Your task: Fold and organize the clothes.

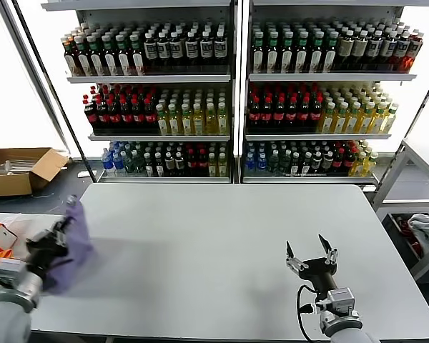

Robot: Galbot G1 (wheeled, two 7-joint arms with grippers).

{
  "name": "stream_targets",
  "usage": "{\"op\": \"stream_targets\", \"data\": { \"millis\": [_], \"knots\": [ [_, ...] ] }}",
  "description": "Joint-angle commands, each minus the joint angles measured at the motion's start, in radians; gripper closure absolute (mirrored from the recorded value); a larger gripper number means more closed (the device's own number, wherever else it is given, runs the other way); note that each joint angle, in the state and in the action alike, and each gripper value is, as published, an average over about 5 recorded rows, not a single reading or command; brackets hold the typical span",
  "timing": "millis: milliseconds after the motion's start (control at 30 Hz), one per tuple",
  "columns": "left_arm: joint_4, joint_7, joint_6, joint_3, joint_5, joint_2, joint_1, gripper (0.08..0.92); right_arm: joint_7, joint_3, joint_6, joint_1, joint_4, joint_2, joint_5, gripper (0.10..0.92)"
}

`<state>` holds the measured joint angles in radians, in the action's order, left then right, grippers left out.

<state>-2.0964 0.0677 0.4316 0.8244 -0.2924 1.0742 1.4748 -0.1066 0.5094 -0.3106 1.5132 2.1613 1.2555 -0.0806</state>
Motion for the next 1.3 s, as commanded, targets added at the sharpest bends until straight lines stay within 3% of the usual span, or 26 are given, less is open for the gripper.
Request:
{"op": "stream_targets", "data": {
  "millis": [33,400,600,867,933,1100,1300],
  "knots": [
    [0.025,-0.026,0.02,-0.386,0.15,0.158,0.042,0.893,-0.003,0.03,0.004,0.026,0.004,0.006,-0.004,0.203],
    [-0.075,-0.079,0.066,-0.409,0.044,0.161,0.017,0.893,-0.006,-0.013,0.004,0.019,-0.009,0.031,0.032,0.203],
    [-0.079,-0.119,0.008,-0.433,-0.071,0.191,-0.028,0.882,-0.007,-0.03,-0.002,0.015,-0.009,0.034,0.036,0.203],
    [-0.141,-0.193,-0.005,-0.443,-0.355,0.226,-0.042,0.678,-0.03,-0.097,-0.032,-0.011,-0.024,0.043,0.009,0.203],
    [-0.158,-0.213,-0.003,-0.434,-0.384,0.231,-0.038,0.626,-0.049,-0.123,-0.048,-0.026,-0.024,0.045,-0.06,0.203],
    [-0.174,-0.269,0.018,-0.37,-0.377,0.227,-0.023,0.478,-0.124,-0.205,-0.145,-0.093,0.002,0.041,-0.436,0.203],
    [-0.209,-0.326,0.085,-0.302,-0.291,0.203,0.009,0.305,-0.175,-0.335,-0.261,-0.206,0.042,0.008,-0.77,0.203]
  ]
}}
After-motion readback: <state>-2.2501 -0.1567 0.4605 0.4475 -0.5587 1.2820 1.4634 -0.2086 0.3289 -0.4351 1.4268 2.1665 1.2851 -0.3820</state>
